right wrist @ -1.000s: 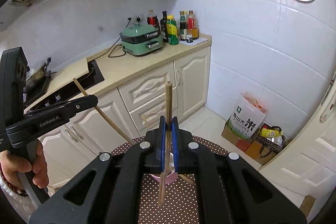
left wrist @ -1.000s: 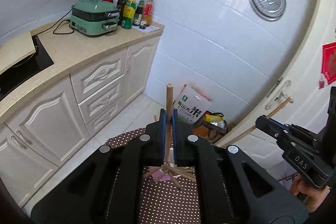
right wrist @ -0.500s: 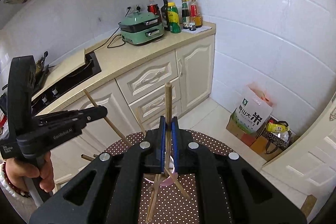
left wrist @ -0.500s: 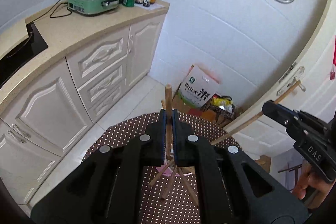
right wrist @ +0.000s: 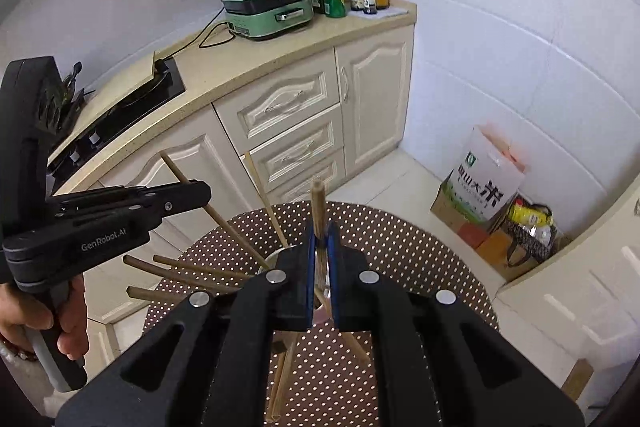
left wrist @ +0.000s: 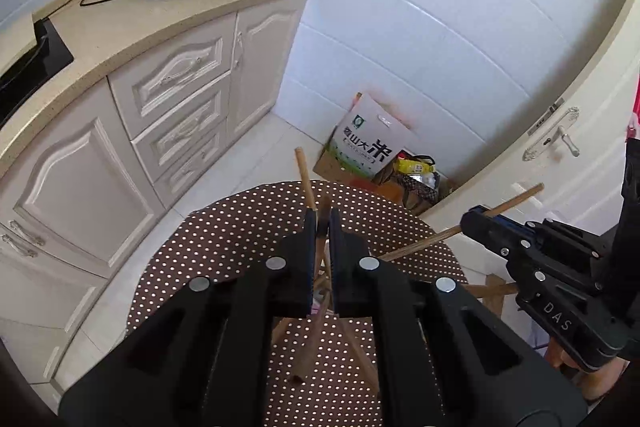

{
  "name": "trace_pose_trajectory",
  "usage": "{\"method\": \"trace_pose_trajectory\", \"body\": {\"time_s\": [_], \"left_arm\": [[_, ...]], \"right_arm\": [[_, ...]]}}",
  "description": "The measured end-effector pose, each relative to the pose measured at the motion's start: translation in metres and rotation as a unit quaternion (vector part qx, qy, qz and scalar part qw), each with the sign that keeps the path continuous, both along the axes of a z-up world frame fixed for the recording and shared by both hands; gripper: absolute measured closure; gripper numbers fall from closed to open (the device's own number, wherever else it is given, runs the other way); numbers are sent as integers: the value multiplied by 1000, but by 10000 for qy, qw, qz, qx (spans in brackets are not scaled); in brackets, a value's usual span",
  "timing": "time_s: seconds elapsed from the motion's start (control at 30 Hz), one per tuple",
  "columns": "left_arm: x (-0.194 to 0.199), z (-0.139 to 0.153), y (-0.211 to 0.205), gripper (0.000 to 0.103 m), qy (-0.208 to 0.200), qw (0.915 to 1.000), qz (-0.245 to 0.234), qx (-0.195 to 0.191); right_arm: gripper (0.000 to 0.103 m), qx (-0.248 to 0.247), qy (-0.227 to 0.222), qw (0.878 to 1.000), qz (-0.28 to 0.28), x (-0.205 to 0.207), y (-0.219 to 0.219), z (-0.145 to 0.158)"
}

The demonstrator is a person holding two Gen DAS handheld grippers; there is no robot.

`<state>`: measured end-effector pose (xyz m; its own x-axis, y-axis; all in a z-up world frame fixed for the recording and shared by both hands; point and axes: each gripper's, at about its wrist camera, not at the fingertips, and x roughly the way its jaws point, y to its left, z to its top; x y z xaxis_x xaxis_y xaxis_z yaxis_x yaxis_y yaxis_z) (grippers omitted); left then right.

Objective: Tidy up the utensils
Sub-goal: 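Lower the left gripper's chopstick into the pink cup while the right gripper lowers its chopstick in, then open both grippers and pull them back from the pink cup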

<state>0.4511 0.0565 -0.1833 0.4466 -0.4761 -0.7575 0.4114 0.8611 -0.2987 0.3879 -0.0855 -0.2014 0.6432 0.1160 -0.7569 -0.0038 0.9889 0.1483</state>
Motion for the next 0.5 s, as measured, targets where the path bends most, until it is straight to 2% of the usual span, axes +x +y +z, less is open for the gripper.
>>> {"method": "trace_pose_trajectory", "body": {"time_s": [0.1, 0.13, 0.17, 0.2, 0.23, 0.4, 0.47, 0.5], "left_arm": [[-4, 1, 0, 89, 13, 10000, -55, 37], [-6, 2, 1, 79, -15, 10000, -65, 48], [-9, 4, 2, 64, -71, 9999, -62, 49], [-12, 7, 3, 53, -157, 9999, -45, 53], [-16, 10, 5, 47, -275, 9996, -48, 29], [-25, 22, 12, 45, -482, 9988, -93, 56], [-31, 27, 16, 36, -613, 9981, -81, 81], [-34, 30, 18, 36, -722, 9973, -84, 101]], "right_arm": [[96, 135, 49, 9999, -66, -1, 0, -1], [95, 175, 67, 9998, -98, -2, 1, -1], [95, 188, 66, 9997, -120, -2, 2, -1], [95, 211, 62, 9997, -141, -3, 2, 0], [95, 254, 45, 9995, -152, -5, 3, 1], [93, 366, -55, 9992, -145, -13, 10, 8], [92, 415, -150, 9990, -112, -18, 14, 12], [92, 429, -209, 9988, -91, -21, 16, 14]]}}
